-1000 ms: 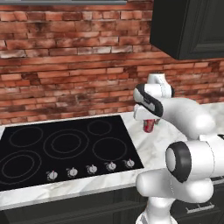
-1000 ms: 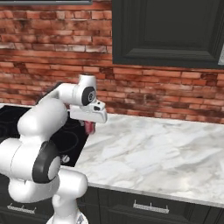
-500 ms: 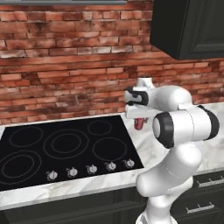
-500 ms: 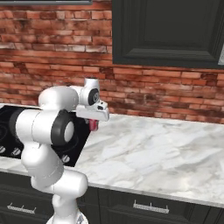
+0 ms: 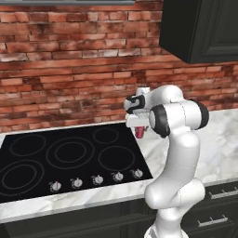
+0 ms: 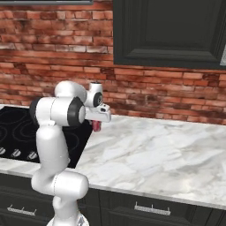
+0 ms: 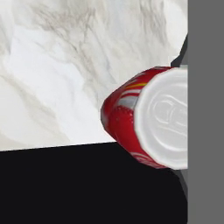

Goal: Four empty soda cans are scattered around the kitchen. Gather all the cans and cluster them next to the stove for recycling.

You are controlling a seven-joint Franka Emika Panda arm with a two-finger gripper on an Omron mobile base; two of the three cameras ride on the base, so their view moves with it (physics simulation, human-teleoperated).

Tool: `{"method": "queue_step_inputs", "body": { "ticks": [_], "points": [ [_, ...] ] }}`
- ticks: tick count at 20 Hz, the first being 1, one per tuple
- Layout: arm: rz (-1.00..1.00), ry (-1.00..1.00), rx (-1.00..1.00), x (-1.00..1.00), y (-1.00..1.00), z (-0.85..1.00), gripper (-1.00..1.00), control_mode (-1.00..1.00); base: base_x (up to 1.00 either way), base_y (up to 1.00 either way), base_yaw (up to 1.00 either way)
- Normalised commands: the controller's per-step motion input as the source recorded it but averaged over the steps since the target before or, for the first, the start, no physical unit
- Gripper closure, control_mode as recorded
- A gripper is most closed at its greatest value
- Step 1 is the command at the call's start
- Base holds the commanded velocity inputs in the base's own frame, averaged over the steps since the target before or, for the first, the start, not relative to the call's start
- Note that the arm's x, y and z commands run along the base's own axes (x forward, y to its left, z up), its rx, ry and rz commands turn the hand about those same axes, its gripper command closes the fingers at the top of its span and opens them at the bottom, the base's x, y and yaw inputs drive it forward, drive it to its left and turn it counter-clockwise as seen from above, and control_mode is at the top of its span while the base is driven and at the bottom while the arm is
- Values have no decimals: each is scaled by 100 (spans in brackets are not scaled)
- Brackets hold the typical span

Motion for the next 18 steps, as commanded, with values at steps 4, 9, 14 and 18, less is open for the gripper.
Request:
{"method": "queue_step_inputs", "body": {
  "ticks": [4,9,14,18],
  "points": [
    [0,5,0,46,0,-39,100,-100,0,0,0],
    [0,8,0,21,0,-22,100,-100,0,0,0],
    [0,9,0,0,0,-15,-100,-100,0,0,0],
    [0,2,0,0,0,0,-100,-100,0,0,0]
  ]
}}
